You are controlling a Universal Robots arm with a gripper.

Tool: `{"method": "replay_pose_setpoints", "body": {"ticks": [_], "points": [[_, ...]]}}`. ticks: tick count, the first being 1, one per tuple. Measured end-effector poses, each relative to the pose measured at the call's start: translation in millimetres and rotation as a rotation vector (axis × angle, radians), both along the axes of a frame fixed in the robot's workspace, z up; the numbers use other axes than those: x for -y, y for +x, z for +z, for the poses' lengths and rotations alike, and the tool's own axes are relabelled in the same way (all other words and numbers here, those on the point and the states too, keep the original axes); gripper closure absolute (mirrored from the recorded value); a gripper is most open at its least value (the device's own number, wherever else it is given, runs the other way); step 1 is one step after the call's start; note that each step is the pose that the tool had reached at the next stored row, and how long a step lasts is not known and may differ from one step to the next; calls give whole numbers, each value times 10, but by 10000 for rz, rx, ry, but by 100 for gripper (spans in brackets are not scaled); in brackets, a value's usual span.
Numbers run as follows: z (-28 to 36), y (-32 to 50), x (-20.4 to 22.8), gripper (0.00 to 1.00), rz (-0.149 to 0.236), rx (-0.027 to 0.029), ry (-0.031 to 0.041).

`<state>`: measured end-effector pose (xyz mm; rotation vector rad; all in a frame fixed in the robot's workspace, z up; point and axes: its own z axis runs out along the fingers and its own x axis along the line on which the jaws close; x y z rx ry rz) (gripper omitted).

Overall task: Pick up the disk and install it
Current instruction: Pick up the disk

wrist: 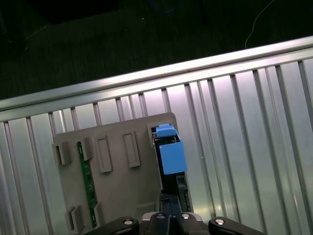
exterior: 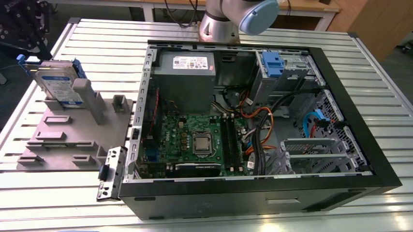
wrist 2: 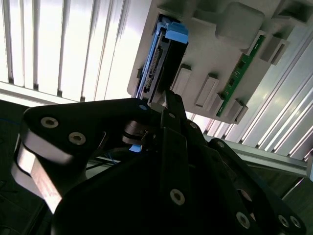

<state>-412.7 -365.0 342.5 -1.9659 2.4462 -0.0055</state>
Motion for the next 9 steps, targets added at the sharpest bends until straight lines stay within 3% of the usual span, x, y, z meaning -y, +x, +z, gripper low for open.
{"method": "replay_pose_setpoints", "body": {"ticks": [9], "points": [[-1, 0, 0, 89, -1, -28, 0]]}}
